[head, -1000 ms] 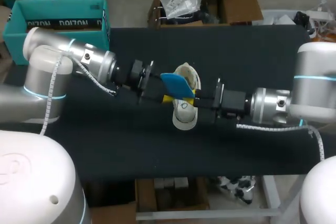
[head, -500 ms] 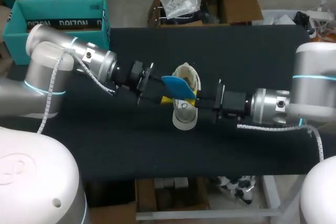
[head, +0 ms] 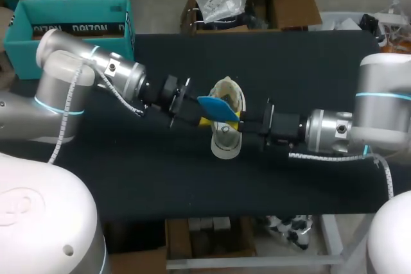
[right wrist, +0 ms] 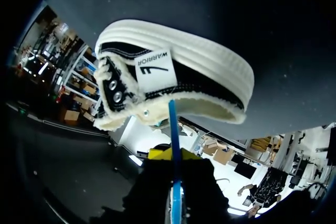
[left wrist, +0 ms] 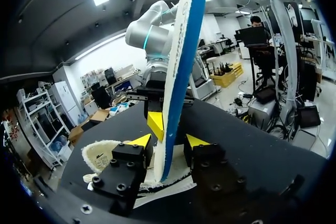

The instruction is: Open the shoe tongue, take the insole out of the shoe, put the insole back into the shoe, and pack the shoe into the shoebox

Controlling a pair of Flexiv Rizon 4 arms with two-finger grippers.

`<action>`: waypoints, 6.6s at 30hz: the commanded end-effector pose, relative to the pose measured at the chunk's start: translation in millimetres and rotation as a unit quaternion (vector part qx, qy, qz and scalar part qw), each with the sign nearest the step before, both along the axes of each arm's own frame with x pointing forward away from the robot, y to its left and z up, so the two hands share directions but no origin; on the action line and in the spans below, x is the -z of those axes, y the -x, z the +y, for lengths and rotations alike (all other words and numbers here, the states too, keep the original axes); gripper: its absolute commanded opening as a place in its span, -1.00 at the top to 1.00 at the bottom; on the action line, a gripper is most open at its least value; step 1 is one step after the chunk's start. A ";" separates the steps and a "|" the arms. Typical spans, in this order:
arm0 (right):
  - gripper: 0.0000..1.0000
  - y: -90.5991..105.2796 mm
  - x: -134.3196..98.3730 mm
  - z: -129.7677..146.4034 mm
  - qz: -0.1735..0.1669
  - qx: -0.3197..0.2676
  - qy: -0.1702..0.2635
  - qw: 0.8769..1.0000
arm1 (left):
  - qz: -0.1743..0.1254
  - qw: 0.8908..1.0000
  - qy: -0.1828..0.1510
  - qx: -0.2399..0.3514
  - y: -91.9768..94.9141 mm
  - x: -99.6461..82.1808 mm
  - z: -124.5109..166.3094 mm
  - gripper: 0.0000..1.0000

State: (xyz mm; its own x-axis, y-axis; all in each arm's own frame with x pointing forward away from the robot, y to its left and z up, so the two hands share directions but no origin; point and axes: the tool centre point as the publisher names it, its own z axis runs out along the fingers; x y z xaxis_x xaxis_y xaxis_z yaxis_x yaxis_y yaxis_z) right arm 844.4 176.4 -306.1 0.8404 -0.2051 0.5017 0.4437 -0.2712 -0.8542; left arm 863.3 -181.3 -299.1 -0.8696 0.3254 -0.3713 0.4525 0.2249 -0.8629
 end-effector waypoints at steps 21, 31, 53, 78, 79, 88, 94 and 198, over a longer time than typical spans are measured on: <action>-0.83 19.8 -8.0 3.6 0.018 0.027 0.038 0.999 | -0.088 0.996 -0.016 0.028 -7.1 4.3 -10.8 1.00; -0.41 22.9 -9.9 1.1 0.024 0.056 0.048 0.997 | -0.145 0.984 -0.064 0.081 -13.9 -1.4 -18.7 1.00; 0.34 4.1 7.2 0.0 0.041 0.093 0.039 0.994 | -0.131 0.980 -0.092 0.122 -24.4 12.0 -8.7 1.00; 1.00 -14.2 26.4 -2.8 0.053 0.115 0.050 0.991 | -0.110 0.981 -0.101 0.121 -44.2 32.6 -17.2 1.00; 1.00 -14.2 26.4 -2.8 0.053 0.115 0.050 0.991 | -0.110 0.981 -0.102 0.122 -43.9 32.8 -16.8 1.00; 1.00 -17.7 30.6 -6.9 0.054 0.121 0.050 0.990 | -0.104 0.980 -0.104 0.131 -40.1 34.2 -14.9 1.00; 1.00 -22.1 37.1 -9.4 0.056 0.120 0.044 0.990 | -0.102 0.980 -0.102 0.133 -37.7 33.3 -14.1 1.00; 1.00 -37.6 46.2 -8.3 -0.045 0.123 0.130 0.983 | -0.220 0.965 -0.113 0.083 -48.8 41.9 -19.9 1.00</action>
